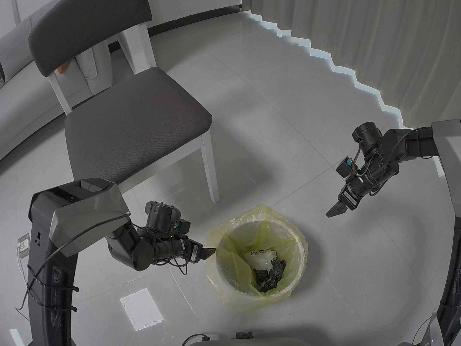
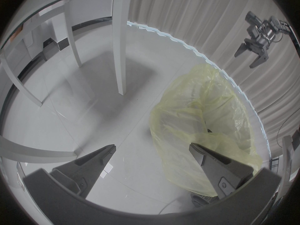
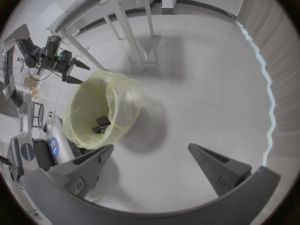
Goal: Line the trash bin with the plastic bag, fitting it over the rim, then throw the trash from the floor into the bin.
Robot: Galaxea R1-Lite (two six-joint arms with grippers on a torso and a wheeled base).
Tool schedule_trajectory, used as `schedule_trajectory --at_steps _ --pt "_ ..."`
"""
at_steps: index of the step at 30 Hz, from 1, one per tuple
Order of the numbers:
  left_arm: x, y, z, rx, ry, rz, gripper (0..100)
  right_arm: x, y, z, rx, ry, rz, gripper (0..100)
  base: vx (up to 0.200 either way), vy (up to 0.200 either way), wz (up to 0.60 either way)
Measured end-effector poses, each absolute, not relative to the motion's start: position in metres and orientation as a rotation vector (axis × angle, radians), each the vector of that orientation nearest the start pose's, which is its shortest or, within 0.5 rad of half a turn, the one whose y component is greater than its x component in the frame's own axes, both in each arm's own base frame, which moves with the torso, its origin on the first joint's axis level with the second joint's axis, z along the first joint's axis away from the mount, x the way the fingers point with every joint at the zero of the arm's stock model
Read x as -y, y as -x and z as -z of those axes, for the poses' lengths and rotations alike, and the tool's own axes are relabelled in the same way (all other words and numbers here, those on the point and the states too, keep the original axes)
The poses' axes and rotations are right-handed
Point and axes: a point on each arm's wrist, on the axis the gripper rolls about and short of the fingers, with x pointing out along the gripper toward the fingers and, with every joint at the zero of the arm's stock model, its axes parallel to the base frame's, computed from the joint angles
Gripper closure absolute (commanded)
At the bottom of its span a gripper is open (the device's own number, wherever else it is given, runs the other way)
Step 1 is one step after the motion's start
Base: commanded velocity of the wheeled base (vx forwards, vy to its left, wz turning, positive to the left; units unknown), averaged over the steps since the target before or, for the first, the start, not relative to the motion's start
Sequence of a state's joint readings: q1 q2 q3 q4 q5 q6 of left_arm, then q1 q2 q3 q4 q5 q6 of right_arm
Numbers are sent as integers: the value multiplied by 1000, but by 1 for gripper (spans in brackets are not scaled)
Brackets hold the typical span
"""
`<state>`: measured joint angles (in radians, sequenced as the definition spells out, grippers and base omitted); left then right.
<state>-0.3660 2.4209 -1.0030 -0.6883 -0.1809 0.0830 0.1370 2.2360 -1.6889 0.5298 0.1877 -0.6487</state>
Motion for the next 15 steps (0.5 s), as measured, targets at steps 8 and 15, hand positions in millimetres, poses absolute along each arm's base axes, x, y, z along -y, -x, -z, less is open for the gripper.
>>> schedule_trajectory --at_steps 8,15 --pt "150 -396 38 -735 -168 539 0 -63 -415 -124 -934 555 -629 0 0 0 0" --pt "162 -424 38 -740 -167 539 0 -66 -416 -124 -926 558 -632 0 0 0 0"
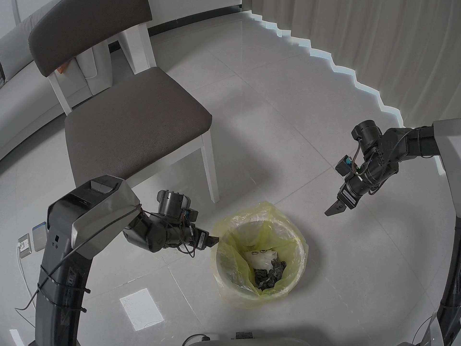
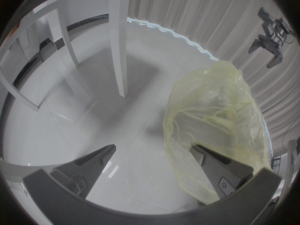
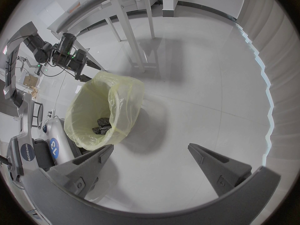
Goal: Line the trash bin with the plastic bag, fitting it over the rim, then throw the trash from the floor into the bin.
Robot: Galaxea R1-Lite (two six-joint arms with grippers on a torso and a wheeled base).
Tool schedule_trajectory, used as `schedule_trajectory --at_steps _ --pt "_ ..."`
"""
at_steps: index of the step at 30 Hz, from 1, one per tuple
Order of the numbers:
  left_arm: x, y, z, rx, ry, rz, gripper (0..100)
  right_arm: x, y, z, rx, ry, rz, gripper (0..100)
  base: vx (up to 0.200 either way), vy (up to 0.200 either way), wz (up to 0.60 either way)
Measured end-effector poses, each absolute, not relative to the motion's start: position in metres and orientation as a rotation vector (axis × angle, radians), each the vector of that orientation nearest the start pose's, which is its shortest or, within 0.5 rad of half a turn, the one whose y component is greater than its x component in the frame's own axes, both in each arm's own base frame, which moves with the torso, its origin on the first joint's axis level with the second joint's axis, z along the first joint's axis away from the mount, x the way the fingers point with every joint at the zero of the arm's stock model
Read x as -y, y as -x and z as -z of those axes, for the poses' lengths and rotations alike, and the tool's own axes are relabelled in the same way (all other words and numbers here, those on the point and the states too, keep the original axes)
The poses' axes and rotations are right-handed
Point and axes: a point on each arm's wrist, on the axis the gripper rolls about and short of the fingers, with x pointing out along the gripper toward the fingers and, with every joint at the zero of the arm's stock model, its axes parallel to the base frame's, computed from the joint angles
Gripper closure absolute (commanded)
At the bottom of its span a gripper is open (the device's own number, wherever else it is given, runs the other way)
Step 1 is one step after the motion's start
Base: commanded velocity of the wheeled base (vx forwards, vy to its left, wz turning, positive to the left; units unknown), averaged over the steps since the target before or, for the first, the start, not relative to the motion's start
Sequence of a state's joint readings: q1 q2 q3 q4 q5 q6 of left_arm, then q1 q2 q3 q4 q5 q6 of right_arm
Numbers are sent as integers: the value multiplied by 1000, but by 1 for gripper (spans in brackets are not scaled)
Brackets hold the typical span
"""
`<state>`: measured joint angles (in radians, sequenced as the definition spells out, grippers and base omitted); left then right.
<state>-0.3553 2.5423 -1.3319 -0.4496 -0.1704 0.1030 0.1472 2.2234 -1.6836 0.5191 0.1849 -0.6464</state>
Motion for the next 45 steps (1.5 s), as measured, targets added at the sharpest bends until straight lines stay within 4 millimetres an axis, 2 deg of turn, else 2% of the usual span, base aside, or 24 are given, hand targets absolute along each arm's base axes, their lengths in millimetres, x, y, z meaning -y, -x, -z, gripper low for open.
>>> schedule_trajectory --at_steps 8,12,17,20,29,32,36,45 --pt "182 -462 29 -696 -159 524 0 -66 -414 -121 -938 557 -635 0 0 0 0" --pt "189 -471 33 -685 -152 512 0 -64 -413 -118 -952 554 -635 0 0 0 0" --pt "186 -465 47 -737 -154 500 0 -64 -412 -115 -960 552 -635 0 0 0 0" --pt "176 -459 46 -750 -149 487 0 -64 -412 -114 -959 553 -637 0 0 0 0" --pt "144 -457 -3 -653 -92 459 0 -66 -411 -112 -957 553 -640 0 0 0 0" --pt "148 -454 -18 -625 -72 479 0 -66 -411 -112 -957 553 -640 0 0 0 0" --pt "161 -451 -27 -603 -71 509 0 -66 -409 -112 -958 554 -642 0 0 0 0" --pt "180 -459 -26 -542 -74 535 0 -63 -408 -112 -953 552 -634 0 0 0 0"
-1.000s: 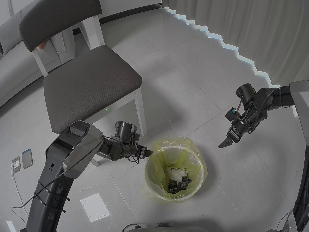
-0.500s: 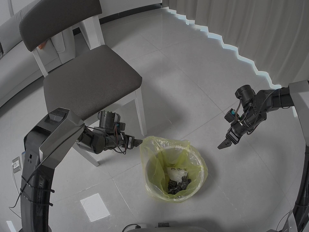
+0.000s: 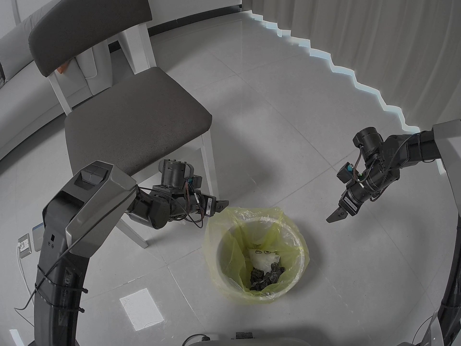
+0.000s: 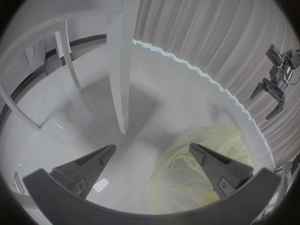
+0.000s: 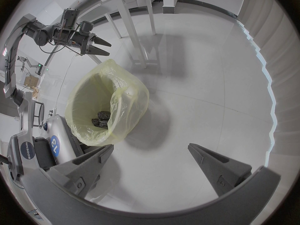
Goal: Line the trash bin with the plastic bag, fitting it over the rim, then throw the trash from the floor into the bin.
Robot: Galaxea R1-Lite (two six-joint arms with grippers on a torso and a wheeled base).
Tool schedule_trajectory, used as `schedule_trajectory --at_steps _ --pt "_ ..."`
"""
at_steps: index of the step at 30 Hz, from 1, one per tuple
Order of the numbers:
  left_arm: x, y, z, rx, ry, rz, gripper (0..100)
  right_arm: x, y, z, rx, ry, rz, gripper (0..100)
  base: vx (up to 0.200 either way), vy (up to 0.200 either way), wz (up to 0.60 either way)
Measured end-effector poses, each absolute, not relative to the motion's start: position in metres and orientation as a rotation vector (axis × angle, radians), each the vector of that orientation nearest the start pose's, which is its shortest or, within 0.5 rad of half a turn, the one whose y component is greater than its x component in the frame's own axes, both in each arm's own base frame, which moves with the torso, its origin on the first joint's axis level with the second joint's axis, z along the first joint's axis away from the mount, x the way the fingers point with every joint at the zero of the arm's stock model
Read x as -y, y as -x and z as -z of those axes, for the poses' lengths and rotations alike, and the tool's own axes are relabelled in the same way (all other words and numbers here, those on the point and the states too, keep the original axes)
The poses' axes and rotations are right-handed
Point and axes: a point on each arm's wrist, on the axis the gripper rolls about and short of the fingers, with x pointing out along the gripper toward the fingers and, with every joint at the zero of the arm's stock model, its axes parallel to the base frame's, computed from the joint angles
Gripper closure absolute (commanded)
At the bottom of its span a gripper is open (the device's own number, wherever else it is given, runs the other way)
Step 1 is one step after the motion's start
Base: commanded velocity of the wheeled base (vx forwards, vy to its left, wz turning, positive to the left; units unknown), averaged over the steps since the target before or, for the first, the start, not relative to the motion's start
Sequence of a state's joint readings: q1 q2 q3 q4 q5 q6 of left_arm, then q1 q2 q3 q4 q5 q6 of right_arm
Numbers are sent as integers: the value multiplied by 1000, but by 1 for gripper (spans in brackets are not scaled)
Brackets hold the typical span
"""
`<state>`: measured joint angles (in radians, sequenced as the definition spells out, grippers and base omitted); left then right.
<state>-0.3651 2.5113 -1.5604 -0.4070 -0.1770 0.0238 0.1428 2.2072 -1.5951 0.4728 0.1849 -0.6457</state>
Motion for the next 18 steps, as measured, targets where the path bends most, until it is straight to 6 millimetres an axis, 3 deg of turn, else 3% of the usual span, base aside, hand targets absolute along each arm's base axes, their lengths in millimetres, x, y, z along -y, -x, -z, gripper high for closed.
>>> schedule_trajectory --at_steps 9,18 --pt "193 -455 2 -630 -112 565 0 -62 -407 -112 -956 551 -634 0 0 0 0" --pt "198 -480 13 -668 -139 515 0 -62 -408 -110 -956 550 -632 0 0 0 0"
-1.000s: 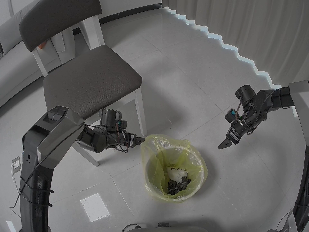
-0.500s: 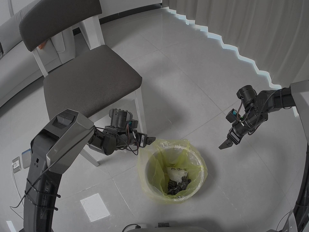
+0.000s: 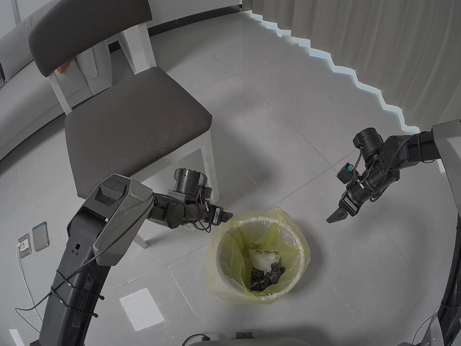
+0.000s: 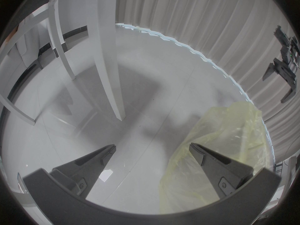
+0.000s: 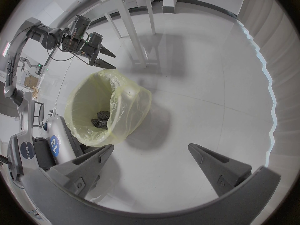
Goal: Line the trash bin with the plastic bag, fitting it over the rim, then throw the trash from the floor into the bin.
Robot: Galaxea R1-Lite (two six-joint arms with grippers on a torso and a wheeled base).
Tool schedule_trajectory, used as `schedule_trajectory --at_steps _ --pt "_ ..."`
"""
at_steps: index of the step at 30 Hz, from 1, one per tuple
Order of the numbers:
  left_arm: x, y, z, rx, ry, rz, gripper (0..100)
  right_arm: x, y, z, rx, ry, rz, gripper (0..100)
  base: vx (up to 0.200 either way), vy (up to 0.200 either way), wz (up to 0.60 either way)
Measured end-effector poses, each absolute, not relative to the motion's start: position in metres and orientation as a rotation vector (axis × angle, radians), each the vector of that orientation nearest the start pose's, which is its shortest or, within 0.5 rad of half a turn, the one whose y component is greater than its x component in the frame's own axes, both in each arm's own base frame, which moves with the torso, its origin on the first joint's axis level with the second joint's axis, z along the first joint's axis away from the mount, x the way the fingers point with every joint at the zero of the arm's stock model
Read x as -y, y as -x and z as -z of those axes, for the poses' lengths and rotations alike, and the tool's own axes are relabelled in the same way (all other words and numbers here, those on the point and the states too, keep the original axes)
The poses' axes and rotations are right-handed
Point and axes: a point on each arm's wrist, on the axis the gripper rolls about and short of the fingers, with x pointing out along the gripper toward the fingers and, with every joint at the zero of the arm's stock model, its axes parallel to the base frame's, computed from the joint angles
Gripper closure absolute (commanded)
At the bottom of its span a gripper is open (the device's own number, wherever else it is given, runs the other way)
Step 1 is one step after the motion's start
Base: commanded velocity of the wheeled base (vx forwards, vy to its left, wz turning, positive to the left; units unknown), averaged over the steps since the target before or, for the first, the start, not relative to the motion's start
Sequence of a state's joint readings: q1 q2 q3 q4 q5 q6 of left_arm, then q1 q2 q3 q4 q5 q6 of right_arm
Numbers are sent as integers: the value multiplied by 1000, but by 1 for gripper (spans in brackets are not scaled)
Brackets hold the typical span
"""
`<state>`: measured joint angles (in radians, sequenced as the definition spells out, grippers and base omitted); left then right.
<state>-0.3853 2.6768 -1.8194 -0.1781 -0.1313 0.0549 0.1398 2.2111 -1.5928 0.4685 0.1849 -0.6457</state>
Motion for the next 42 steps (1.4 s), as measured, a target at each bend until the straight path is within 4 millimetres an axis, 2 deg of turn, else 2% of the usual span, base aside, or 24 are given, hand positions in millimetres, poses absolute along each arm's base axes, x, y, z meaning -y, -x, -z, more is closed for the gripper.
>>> schedule_trajectory --at_steps 6,14,17,23,28,33,38,42 --pt "192 -496 18 -694 -133 468 0 -56 -410 -109 -956 543 -618 0 0 0 0" --pt "168 -509 18 -681 -105 413 0 -43 -416 -103 -968 526 -589 0 0 0 0" --pt "165 -510 13 -674 -85 402 0 -41 -415 -101 -973 524 -587 0 0 0 0" --pt "164 -503 -13 -634 -55 401 0 -39 -411 -108 -966 522 -581 0 0 0 0" --pt "164 -482 -23 -639 -56 427 0 -38 -403 -121 -944 523 -574 0 0 0 0" --pt "160 -446 -38 -638 -58 461 0 -37 -389 -140 -912 518 -563 0 0 0 0" --pt "155 -404 -62 -613 -59 497 0 -35 -365 -165 -870 487 -532 0 0 0 0" --pt "146 -363 -94 -544 -49 526 0 -34 -333 -189 -804 438 -490 0 0 0 0"
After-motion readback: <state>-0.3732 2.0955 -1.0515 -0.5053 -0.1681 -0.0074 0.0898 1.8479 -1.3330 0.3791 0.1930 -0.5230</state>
